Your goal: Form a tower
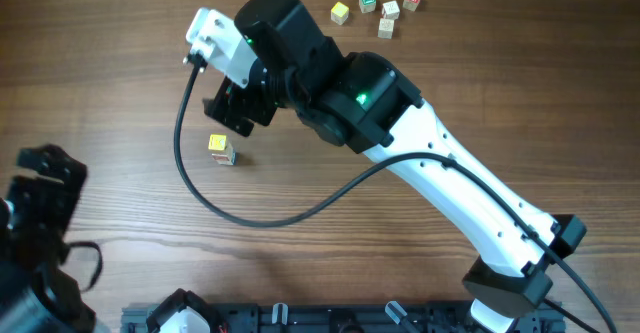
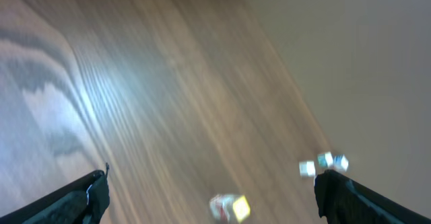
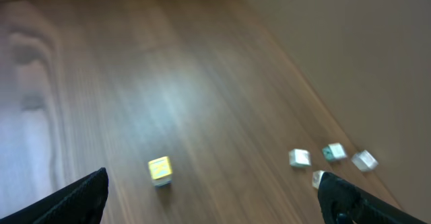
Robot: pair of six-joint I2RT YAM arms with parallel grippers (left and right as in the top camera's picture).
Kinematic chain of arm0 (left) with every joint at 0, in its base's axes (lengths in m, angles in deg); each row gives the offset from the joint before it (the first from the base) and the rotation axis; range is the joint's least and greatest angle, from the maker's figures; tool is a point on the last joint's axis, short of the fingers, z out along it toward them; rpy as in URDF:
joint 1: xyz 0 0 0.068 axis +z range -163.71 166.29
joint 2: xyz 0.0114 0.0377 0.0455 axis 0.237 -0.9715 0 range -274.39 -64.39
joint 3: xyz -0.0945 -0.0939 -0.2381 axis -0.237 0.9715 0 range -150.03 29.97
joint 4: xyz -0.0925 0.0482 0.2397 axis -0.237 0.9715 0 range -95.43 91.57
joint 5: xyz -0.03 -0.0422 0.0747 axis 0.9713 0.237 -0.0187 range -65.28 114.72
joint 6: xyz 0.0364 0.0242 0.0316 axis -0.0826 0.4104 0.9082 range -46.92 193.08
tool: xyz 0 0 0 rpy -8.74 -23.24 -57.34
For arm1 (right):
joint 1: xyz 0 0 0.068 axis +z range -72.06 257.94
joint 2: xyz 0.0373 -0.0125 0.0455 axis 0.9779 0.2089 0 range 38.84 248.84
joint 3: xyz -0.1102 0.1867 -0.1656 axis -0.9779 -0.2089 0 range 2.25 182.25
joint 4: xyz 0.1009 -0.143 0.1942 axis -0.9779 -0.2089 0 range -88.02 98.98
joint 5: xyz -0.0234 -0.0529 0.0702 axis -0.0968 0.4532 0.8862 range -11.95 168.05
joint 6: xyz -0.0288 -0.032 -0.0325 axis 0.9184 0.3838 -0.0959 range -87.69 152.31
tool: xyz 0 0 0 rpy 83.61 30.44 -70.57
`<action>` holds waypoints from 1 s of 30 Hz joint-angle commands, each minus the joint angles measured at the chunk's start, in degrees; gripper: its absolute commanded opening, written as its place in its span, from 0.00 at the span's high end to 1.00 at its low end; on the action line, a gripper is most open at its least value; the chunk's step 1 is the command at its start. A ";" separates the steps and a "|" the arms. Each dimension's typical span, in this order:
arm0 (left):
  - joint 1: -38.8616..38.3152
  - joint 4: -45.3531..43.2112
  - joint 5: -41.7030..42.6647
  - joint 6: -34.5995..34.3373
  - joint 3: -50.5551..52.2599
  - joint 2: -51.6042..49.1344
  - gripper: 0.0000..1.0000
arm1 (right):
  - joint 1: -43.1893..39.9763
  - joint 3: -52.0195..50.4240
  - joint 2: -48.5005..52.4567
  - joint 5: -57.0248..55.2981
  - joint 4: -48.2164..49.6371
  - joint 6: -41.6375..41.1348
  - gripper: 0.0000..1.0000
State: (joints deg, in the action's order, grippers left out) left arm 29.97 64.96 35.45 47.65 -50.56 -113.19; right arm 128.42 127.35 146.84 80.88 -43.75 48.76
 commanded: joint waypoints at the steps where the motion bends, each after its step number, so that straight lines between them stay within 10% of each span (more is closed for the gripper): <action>1: 0.39 2.34 3.21 4.48 -0.33 2.16 0.00 | -1.60 0.57 0.15 -9.42 1.22 -6.56 0.00; 16: 0.37 -1.29 -1.86 4.46 -0.33 2.05 0.00 | -0.81 0.57 21.05 22.71 7.37 4.63 0.00; 30: 0.37 1.31 -1.84 4.46 -0.33 2.05 0.00 | 1.66 0.04 29.27 14.84 5.73 15.10 0.00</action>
State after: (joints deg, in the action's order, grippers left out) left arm 29.97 66.40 34.00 51.22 -50.56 -111.26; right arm 129.49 127.26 173.60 99.05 -38.29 60.74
